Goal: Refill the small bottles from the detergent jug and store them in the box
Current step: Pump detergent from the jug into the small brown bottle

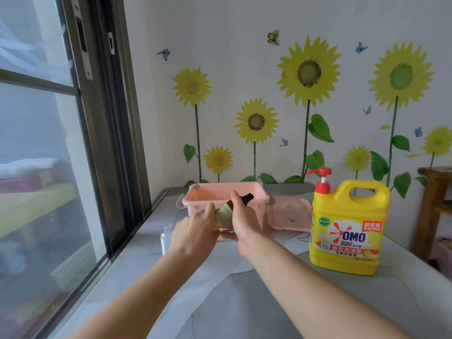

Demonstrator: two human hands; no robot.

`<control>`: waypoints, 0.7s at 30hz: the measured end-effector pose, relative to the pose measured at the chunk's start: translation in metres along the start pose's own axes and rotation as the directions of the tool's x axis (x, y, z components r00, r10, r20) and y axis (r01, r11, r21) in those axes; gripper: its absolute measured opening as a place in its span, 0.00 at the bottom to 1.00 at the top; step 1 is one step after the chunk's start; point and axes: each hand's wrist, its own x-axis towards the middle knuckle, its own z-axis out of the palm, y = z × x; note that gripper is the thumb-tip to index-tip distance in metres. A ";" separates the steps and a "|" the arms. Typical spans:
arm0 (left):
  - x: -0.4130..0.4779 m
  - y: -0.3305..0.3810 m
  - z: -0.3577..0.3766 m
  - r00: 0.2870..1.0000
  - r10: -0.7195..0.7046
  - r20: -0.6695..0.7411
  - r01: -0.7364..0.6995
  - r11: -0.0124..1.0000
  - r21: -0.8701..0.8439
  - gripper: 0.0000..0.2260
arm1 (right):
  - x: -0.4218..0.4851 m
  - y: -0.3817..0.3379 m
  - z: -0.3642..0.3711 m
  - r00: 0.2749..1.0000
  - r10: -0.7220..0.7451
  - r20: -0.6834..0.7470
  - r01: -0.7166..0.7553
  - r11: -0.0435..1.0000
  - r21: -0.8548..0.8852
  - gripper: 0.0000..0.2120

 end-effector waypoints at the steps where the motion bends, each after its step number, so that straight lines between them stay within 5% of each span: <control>1: 0.002 -0.005 -0.001 1.000 -0.010 -0.010 0.010 1.000 -0.006 0.10 | 0.001 -0.002 -0.001 0.999 -0.005 0.048 0.008 0.998 -0.065 0.21; 5: 0.014 -0.027 0.000 0.997 -0.075 -0.033 0.070 0.988 -0.139 0.09 | 0.012 -0.013 -0.014 0.977 -0.167 0.134 0.191 0.963 -0.192 0.18; 13: 0.058 -0.053 -0.028 0.997 -0.024 -0.073 0.004 0.967 -0.255 0.12 | 0.040 -0.070 0.002 0.898 -0.376 0.229 0.407 0.907 -0.107 0.10; 21: 0.112 -0.068 -0.034 1.000 0.029 -0.007 -0.027 0.824 -0.566 0.12 | 0.098 -0.116 0.030 0.829 -0.547 0.113 0.539 0.732 -0.416 0.20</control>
